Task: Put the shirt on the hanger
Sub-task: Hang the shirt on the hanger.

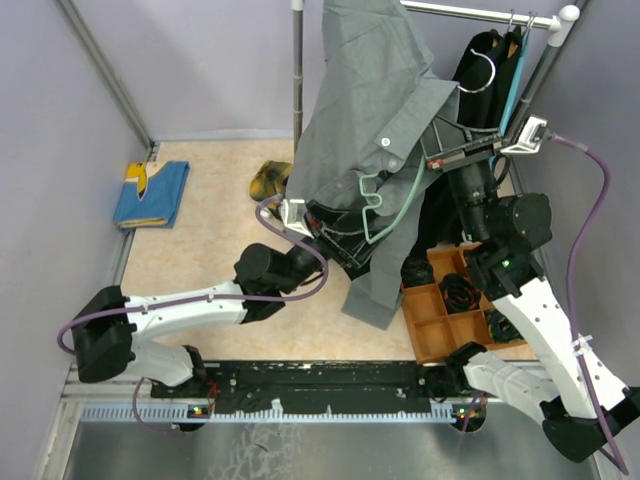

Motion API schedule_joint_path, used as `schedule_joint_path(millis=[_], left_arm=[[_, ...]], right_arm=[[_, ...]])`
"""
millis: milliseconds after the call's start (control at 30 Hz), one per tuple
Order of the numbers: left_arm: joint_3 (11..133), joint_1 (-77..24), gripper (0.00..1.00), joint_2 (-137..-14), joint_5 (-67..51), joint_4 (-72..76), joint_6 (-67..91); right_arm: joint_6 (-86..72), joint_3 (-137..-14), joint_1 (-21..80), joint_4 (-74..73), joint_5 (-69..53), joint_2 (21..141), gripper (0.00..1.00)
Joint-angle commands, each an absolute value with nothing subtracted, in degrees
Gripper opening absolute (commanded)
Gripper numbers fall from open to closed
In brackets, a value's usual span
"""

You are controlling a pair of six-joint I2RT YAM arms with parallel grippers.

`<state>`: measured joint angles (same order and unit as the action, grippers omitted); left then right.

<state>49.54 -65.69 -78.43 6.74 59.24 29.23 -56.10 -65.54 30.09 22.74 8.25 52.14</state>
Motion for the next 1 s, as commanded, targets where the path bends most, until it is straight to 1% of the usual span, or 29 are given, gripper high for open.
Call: schedule_joint_path(millis=[0,33,133,300,500,600,667,733,967], left_arm=[[47.93,-65.64,0.67,-74.84,4.05,62.24,30.23],[47.17,-65.65,0.65,-74.33,3.69,61.28,30.22],[43.8,-65.65,0.62,-72.65,2.96,59.28,30.73],[36.95,-65.61,0.63,-69.75,5.75,61.54,33.69],[37.29,-65.59,0.64,-69.91,4.61,63.44,35.98],[36.57,-65.65,0.62,-70.92,4.17,65.14,38.04],[36.01,-65.64,0.6,-71.45,3.81,65.87,39.13],[35.3,-65.59,0.59,-71.97,3.69,67.17,40.07],[33.32,-65.65,0.51,-72.61,5.5,71.04,45.36]], right_arm=[[-57.71,-66.71,29.62,30.82,3.97,50.86,0.0],[-57.49,-67.17,29.62,30.23,2.81,50.77,0.0],[-55.91,-68.33,29.62,27.8,-0.15,50.11,0.0],[-53.03,-68.29,29.62,24.01,-1.23,47.66,0.0],[-50.47,-68.32,29.62,22.52,-6.29,47.3,0.0],[-45.56,-70.83,29.62,16.67,-8.68,47.71,0.0],[-42.52,-72.8,29.62,10.05,-8.86,47.73,0.0],[-40.89,-73.56,29.62,6.54,-8.61,47.38,0.0],[-38.02,-71.72,29.62,3.26,-7.59,45.79,0.0]])
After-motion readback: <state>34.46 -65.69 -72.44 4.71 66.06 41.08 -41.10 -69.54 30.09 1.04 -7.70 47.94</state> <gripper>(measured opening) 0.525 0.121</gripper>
